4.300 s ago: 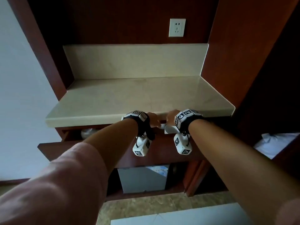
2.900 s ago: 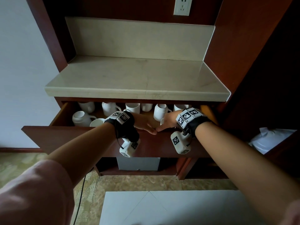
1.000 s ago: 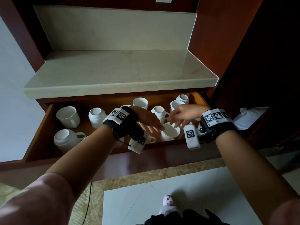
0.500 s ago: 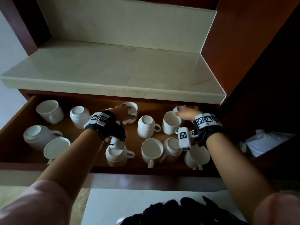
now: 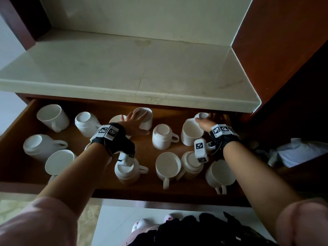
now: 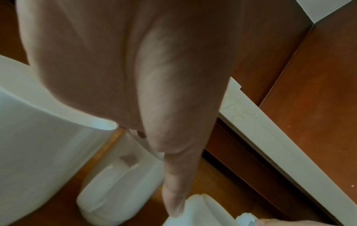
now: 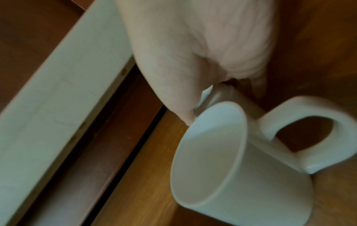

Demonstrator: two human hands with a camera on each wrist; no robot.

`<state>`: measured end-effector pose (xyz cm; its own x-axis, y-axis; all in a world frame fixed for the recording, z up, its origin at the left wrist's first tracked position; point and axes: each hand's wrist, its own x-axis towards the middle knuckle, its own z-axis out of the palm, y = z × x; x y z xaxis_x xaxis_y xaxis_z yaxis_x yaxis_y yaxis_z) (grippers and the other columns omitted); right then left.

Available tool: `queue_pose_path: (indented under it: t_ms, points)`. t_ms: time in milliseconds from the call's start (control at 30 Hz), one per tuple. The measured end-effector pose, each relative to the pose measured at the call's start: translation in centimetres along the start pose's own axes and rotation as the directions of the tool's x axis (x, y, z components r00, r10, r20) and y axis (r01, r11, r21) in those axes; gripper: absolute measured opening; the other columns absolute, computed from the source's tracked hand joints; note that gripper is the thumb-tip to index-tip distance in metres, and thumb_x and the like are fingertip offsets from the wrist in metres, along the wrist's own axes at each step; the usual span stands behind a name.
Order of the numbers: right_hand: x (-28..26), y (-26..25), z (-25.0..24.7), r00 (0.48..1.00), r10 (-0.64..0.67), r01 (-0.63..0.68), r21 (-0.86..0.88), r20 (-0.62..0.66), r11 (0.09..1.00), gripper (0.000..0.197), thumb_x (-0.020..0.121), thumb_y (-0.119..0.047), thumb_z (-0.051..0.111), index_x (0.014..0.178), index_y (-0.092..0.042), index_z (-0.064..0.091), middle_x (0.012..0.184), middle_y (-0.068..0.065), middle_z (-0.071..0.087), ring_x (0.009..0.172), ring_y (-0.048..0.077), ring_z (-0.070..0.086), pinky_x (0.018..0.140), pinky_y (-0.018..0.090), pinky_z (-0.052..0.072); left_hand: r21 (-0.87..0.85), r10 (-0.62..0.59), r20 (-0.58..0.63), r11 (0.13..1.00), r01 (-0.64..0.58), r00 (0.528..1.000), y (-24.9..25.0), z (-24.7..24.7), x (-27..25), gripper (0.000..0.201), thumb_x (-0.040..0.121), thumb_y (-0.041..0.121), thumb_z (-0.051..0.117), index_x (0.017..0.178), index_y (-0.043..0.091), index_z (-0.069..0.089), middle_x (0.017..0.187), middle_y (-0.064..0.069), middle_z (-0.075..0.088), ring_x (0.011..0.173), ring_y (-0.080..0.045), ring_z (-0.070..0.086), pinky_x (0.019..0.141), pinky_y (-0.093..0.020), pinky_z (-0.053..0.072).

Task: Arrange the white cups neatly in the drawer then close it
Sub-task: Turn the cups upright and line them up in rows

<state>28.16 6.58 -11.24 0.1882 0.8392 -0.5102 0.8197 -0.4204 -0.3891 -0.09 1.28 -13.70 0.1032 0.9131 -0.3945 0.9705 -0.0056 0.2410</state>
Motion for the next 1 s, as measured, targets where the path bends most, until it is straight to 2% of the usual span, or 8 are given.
queue_pose_path:
  t_ms: [200,267,367,533,667,800,933,1000]
  points:
    - [4.3,1.4,0.5,0.995,0.079,-0.075,0.058,-0.064,0.996,0.104,0.064,-0.075,0.053,0.146,-0.015,0.027,0.139,0.011,0.046,0.12,0.032,0.051,0.1,0.042,0.043,0.001,0.04,-0.038,0.999,-0.04,0.998,-1.0,0.7,0.7,0.093,0.087,0.051,0.058,0.15,0.036,-0.009,0.158,-0.005,-0.018,0.146,-0.03,-0.012,0.111,-0.063,-0.007]
    - [2.9,1.1,0.0,0.994,0.094,-0.091,0.05,-0.061,0.995,0.08,0.06,-0.078,0.056,0.117,-0.022,0.051,0.112,0.008,0.059,0.099,0.029,0.059,0.093,0.042,0.049,-0.029,0.05,-0.031,0.998,-0.051,0.998,-1.4,0.7,0.8,0.092,0.087,0.052,0.057,0.15,0.036,-0.009,0.158,-0.005,-0.018,0.146,-0.029,-0.012,0.111,-0.062,-0.008]
    - [0.1,0.2,-0.5,0.993,0.105,-0.101,0.077,-0.059,0.992,0.054,0.06,-0.078,0.061,0.071,-0.028,0.043,0.079,0.003,0.053,0.084,0.027,0.059,0.09,0.042,0.051,-0.044,0.01,-0.013,0.999,-0.011,1.0,-2.0,0.3,1.0,0.093,0.086,0.056,0.056,0.149,0.038,-0.01,0.158,-0.002,-0.018,0.146,-0.029,-0.011,0.111,-0.061,-0.006]
    - [-1.2,-0.6,-0.6,0.996,0.053,-0.045,0.107,-0.074,0.993,0.038,0.072,-0.065,0.063,0.063,-0.032,0.046,0.075,-0.002,0.053,0.078,0.022,0.057,0.088,0.039,0.05,-0.017,-0.002,-0.012,1.0,0.002,1.0,-3.3,0.1,1.1,0.095,0.086,0.058,0.054,0.15,0.036,-0.012,0.159,-0.002,-0.015,0.147,-0.028,-0.01,0.113,-0.06,-0.002]
    - [0.2,0.4,-0.6,0.989,0.048,-0.029,0.139,-0.14,0.99,0.039,0.055,-0.074,0.064,0.074,-0.041,0.066,0.081,-0.005,0.065,0.078,0.019,0.063,0.081,0.036,0.053,-0.02,0.004,-0.012,1.0,-0.004,1.0,-3.4,0.0,0.9,0.095,0.086,0.058,0.054,0.15,0.033,-0.012,0.16,-0.001,-0.013,0.147,-0.029,-0.009,0.113,-0.06,-0.003]
    - [-0.7,0.1,-0.3,0.991,0.089,-0.048,0.344,-0.103,0.938,0.033,0.074,-0.059,0.063,0.095,-0.032,0.062,0.103,-0.004,0.062,0.093,0.02,0.058,0.084,0.032,0.043,-0.048,-0.006,-0.01,0.999,0.006,1.0,-3.0,-0.4,0.7,0.092,0.087,0.058,0.052,0.151,0.033,-0.01,0.16,-0.001,-0.01,0.147,-0.029,-0.006,0.114,-0.058,-0.003]
    - [-0.1,0.1,0.0,0.988,0.143,-0.086,0.543,-0.064,0.835,0.063,0.072,-0.056,0.069,0.111,-0.012,0.049,0.122,0.005,0.05,0.107,0.023,0.046,0.085,0.037,0.035,-0.058,-0.015,-0.004,0.998,0.014,1.0,-3.1,-0.7,0.6,0.092,0.087,0.059,0.051,0.151,0.032,-0.01,0.16,-0.002,-0.008,0.147,-0.027,-0.005,0.115,-0.057,-0.002]
    - [1.0,0.7,0.2,0.988,0.155,-0.132,0.603,0.015,0.786,0.088,0.066,-0.063,0.068,0.135,-0.017,0.041,0.142,0.009,0.04,0.126,0.028,0.04,0.092,0.04,0.035,-0.063,-0.022,0.006,0.998,0.022,1.0,-3.0,-0.9,0.5,0.091,0.087,0.059,0.05,0.151,0.032,-0.01,0.16,-0.002,-0.008,0.147,-0.027,-0.005,0.115,-0.056,-0.003]
